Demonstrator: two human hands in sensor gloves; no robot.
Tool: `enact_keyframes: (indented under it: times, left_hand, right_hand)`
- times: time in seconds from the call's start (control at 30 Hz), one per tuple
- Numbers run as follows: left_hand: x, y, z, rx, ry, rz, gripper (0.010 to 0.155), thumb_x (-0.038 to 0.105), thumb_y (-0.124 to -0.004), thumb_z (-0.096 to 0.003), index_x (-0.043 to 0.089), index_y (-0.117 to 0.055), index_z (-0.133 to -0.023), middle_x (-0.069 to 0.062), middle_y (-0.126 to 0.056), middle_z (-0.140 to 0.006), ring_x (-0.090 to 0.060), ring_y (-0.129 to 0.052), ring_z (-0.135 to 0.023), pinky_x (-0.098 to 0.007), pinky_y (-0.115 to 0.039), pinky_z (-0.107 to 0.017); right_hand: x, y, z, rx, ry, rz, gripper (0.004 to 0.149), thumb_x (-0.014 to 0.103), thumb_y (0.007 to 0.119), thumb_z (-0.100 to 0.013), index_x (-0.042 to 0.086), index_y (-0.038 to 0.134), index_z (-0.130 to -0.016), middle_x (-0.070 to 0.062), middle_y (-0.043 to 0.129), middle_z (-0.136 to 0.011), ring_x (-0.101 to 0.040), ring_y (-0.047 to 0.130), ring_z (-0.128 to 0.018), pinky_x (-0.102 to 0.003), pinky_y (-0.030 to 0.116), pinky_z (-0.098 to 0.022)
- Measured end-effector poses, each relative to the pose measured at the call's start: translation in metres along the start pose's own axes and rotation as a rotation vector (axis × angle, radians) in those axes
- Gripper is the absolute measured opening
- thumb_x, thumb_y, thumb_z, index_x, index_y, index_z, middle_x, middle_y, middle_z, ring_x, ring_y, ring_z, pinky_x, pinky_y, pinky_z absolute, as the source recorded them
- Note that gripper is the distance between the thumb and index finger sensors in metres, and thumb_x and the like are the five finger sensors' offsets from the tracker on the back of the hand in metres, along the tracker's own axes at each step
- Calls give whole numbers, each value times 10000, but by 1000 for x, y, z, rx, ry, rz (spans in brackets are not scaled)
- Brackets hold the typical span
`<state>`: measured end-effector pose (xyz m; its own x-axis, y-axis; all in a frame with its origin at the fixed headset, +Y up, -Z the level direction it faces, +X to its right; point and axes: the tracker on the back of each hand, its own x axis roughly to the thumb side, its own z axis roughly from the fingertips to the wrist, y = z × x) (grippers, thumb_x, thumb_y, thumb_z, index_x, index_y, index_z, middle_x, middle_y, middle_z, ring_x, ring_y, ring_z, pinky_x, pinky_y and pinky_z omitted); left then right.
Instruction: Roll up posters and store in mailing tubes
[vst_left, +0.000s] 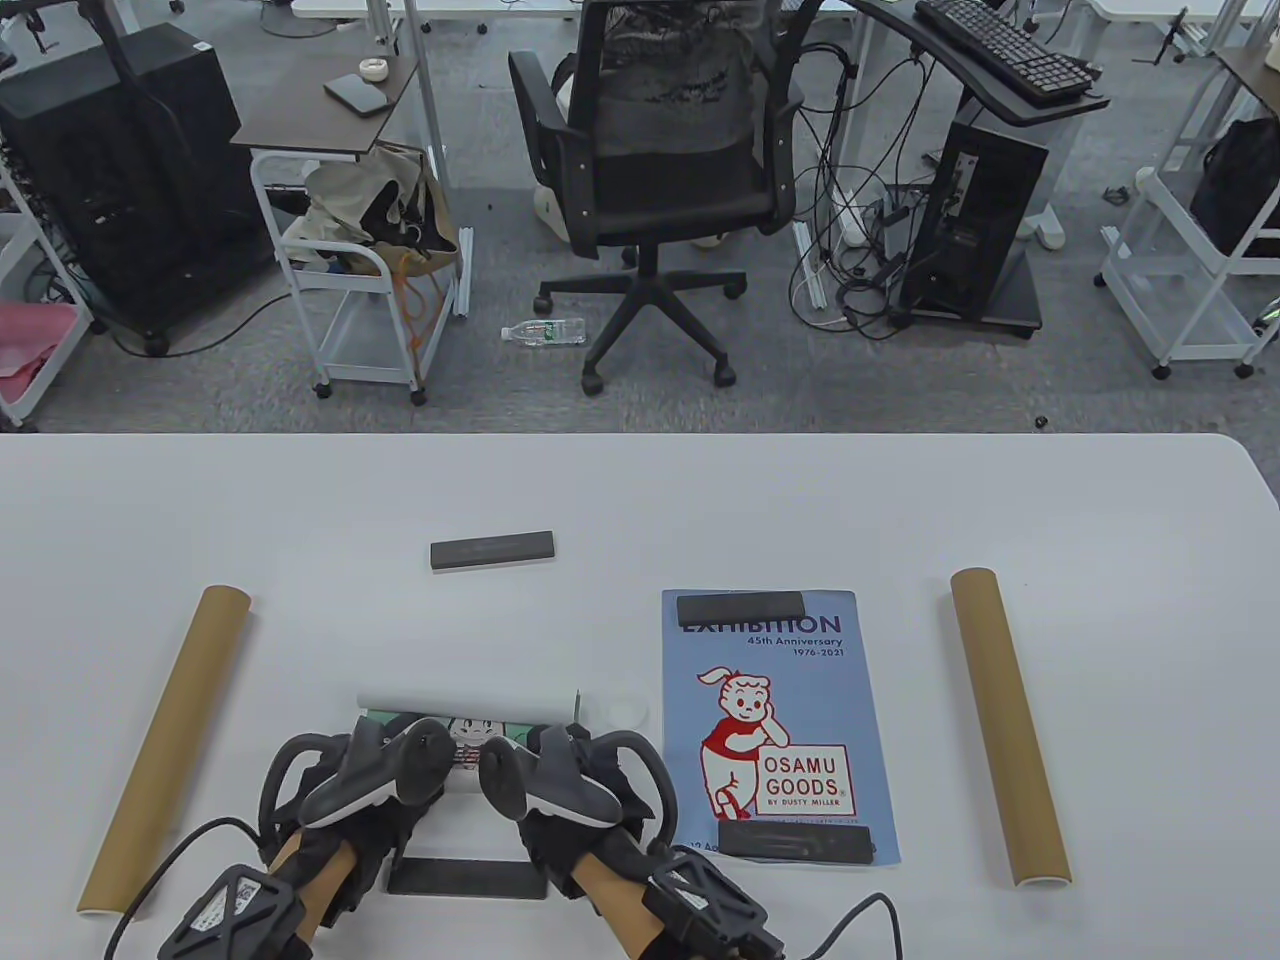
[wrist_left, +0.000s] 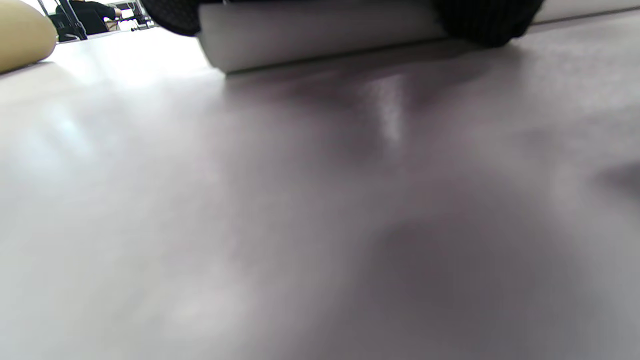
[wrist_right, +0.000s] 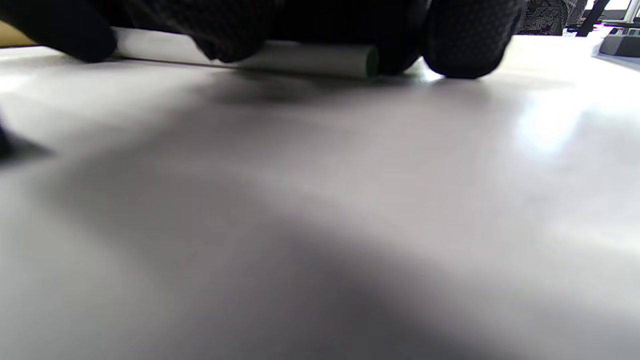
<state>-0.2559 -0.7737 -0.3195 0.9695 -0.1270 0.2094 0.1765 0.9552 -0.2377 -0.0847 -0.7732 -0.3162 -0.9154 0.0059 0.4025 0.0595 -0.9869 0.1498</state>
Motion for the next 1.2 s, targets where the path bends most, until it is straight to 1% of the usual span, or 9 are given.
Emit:
enact_keyframes:
  times: [0.13,0.23,0.37,0.5,0.6,0.77,1.0,1.1,1.2]
  left_hand:
    - [1,0,0,64,-13,1,426,464,-751,-427,444,-692,-848,-10,-680,-1051,-312,-821,-920,-553,-703,-663]
    - [3,3,0,15,-24,4,403,445,-734,-428,427,-720,-830,-3,-671,-1059,-321,-786,-952,-564,-679,-680]
    - [4,3,1,-25,-22,15,413,455,-730,-433,414,-715,-843,-10,-637,-1080,-346,-728,-984,-579,-644,-696]
    - [0,2,1,-44,-4,33,521,496,-734,-432,439,-576,-925,-19,-598,-1092,-350,-740,-973,-574,-649,-693]
    - [-3,1,0,-21,6,40,492,497,-732,-432,434,-599,-902,-11,-620,-1080,-335,-772,-951,-563,-672,-681]
    - [-3,2,1,-9,10,27,496,503,-729,-429,455,-608,-907,-8,-628,-1074,-316,-788,-934,-549,-687,-672]
    - [0,4,1,7,15,22,416,431,-748,-433,426,-707,-847,-12,-664,-1061,-321,-808,-932,-563,-689,-671]
    - [1,5,1,-14,8,14,412,434,-728,-433,410,-718,-845,-8,-655,-1068,-326,-777,-959,-571,-670,-682]
    - [-1,4,1,-17,13,26,456,454,-716,-438,402,-679,-890,-13,-643,-1076,-325,-779,-956,-570,-670,-682]
  right_hand:
    - [-1,0,1,-3,-3,-6,411,335,727,-518,293,646,-918,-62,646,-925,-339,731,-772,-556,674,-590]
    - [-2,0,4,-11,-25,-4,497,357,739,-515,297,523,-958,-58,578,-955,-347,716,-807,-566,672,-602]
    - [-2,0,2,0,-16,1,445,342,736,-520,289,561,-925,-46,648,-884,-335,713,-808,-574,662,-612]
    - [-2,0,1,9,-13,8,415,317,723,-529,294,605,-926,-45,646,-908,-331,705,-804,-572,653,-613]
    - [-2,0,2,5,-14,4,417,305,712,-530,289,620,-936,-48,636,-941,-347,695,-823,-580,653,-612]
    - [-4,5,1,73,-19,8,482,309,695,-526,283,519,-974,-72,480,-1018,-399,554,-889,-602,565,-635]
    - [-1,2,7,37,-56,13,605,358,697,-521,255,360,-1013,-94,495,-1003,-439,574,-899,-629,589,-627]
    - [0,1,9,30,-72,20,531,338,707,-506,245,493,-982,-97,572,-973,-454,592,-897,-641,598,-612]
    - [0,2,7,42,-55,24,507,321,703,-503,248,539,-978,-101,548,-988,-447,582,-898,-639,597,-610]
